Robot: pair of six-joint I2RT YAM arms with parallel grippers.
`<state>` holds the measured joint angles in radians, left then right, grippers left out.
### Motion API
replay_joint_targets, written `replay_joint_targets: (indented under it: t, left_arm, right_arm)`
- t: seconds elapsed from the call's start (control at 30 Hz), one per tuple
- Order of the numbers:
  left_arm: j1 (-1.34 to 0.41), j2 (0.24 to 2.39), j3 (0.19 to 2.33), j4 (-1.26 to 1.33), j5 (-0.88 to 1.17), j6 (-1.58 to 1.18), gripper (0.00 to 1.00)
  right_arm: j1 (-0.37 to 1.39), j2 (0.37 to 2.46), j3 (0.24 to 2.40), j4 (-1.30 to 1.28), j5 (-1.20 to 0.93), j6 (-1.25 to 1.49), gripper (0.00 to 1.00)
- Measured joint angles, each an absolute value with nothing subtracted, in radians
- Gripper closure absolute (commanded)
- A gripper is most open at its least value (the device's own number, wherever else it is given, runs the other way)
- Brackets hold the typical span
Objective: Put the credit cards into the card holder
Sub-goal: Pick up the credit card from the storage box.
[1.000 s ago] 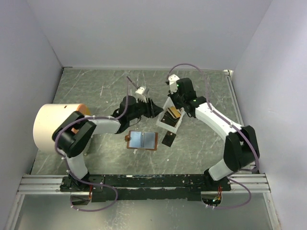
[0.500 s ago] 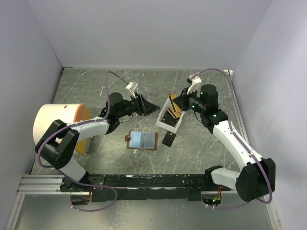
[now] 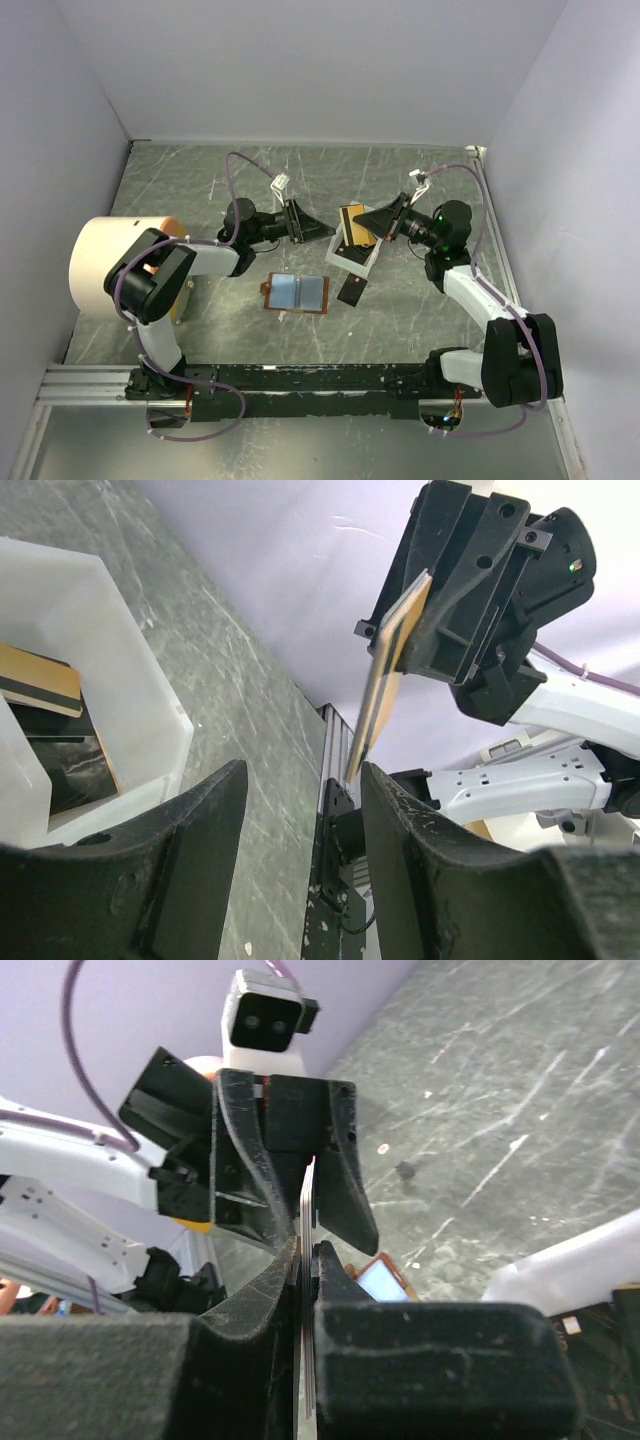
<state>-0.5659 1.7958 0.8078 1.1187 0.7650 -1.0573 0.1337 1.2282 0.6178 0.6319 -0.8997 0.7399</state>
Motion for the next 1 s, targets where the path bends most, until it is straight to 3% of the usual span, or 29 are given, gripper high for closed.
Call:
replay_joint_targets:
  t: [0.43, 1.0]
  left_arm:
    - [-0.567, 1.884, 0.855, 1.228, 0.806, -1.136, 0.49]
    - [-0.569, 1.925, 0.856, 1.340, 0.827, -1.202, 0.49]
  right_arm:
    - [0.131, 1.327, 0.579, 0.979, -0.958, 0.985, 0.96]
    - [0.129, 1.379, 0.559, 1.092, -0.953, 1.063, 0.95]
